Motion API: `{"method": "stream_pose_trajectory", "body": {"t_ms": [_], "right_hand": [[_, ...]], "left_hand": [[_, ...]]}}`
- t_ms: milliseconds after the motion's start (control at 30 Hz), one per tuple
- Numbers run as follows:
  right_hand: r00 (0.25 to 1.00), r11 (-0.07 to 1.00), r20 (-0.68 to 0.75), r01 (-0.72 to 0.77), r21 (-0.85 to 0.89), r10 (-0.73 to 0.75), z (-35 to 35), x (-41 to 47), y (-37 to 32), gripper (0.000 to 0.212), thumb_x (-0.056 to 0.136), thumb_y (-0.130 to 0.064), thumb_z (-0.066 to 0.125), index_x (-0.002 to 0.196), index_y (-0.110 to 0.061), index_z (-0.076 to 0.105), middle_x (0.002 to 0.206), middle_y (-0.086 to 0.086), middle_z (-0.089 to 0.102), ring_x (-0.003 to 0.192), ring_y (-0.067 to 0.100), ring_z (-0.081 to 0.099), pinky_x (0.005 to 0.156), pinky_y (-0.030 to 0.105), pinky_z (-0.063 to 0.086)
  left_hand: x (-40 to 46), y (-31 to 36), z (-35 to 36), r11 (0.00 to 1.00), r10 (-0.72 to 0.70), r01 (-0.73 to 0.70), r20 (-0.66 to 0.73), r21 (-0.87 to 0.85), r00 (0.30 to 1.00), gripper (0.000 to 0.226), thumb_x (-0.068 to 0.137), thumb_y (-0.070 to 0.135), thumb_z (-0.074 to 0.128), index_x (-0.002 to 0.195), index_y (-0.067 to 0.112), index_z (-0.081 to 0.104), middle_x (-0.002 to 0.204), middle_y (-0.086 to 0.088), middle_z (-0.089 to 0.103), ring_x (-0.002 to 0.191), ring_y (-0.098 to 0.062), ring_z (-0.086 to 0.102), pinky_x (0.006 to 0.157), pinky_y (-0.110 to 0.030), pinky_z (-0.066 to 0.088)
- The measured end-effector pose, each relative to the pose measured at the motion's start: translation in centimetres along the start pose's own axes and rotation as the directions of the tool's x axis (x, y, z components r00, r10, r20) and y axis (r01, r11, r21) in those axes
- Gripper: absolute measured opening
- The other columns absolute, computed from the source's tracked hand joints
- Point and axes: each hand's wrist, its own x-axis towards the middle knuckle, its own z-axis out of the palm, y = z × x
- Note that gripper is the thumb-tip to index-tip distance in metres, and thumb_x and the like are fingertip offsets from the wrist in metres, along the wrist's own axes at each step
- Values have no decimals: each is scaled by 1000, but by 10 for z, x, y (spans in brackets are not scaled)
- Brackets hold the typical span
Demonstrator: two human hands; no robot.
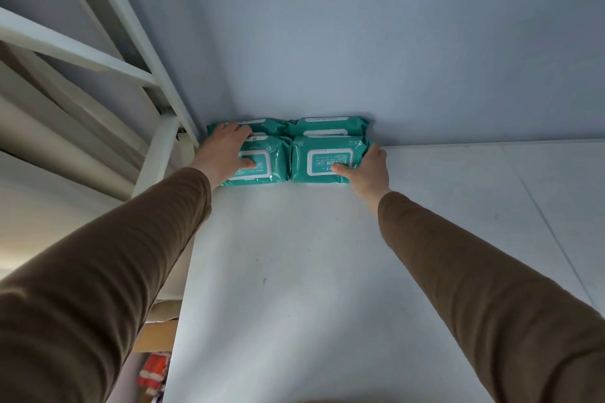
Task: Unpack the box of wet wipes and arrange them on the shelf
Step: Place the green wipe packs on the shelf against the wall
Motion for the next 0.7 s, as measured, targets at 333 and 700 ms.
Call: {"method": "stream_pose_trajectory", "body": {"t_ms": [333, 700], "right_hand": [[999, 989, -36, -18, -145, 12, -22, -24, -5, 80, 73, -44, 82, 131, -8, 41, 131, 14, 47, 122, 33, 44, 100, 41, 42], [981, 923, -43, 165, -347, -192, -158, -121, 97, 56, 88, -29, 63, 139, -15, 45, 135, 8, 50, 123, 28, 45, 102, 39, 40]], "left_hand": [[-25, 33, 2, 988, -38, 63, -175, 141, 984, 64, 76, 26, 80, 131, 14, 48, 126, -10, 51, 118, -32, 44, 96, -49, 47], [-49, 218, 39, 957, 289, -288, -131, 24, 948, 52, 82, 27, 71, 129, 11, 56, 121, -8, 57, 111, -31, 52, 90, -45, 48]]}}
